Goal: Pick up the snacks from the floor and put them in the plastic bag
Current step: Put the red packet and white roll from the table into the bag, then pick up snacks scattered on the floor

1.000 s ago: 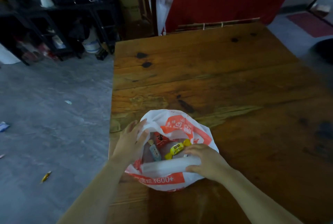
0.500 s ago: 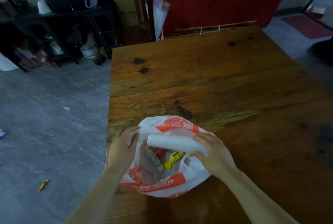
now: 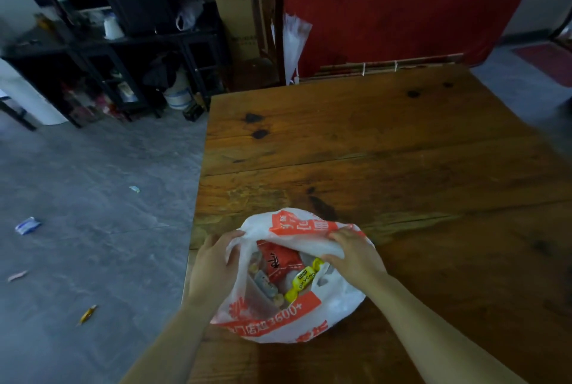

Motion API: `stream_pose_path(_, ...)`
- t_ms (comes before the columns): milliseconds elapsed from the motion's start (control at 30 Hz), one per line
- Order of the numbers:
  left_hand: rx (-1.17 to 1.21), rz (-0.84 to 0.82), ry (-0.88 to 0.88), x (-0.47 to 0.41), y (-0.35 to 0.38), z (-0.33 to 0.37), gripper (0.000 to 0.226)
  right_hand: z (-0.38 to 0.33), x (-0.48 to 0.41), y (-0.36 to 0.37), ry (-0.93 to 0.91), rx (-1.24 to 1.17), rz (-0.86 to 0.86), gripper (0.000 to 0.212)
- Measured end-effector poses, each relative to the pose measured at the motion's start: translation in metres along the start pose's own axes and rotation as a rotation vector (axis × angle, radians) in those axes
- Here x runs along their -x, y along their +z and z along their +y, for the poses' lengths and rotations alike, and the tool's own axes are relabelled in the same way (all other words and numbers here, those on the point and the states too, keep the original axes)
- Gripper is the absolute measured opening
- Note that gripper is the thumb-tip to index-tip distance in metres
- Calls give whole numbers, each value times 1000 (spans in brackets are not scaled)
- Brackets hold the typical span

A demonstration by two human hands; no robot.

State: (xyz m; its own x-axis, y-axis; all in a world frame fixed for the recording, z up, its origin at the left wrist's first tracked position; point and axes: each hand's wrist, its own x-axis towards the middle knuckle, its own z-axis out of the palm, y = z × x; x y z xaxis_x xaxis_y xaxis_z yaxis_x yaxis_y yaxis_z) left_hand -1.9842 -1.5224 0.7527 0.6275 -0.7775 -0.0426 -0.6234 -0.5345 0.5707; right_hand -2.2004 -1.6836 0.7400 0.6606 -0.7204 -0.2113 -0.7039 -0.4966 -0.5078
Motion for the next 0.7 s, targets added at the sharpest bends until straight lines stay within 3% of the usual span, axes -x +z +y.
stream_pose_path(233, -111, -2, 32, 32, -18, 4, 52, -38, 33, -9, -161, -115, 14, 55)
stream_pose_path(400, -154, 14, -28, 80, -35, -8, 62, -86, 63, 0, -294, -62, -2, 58)
stream_pose_path(700, -137, 52, -243, 196, -83, -101, 71, -188, 124, 80, -474, -53, -78, 65)
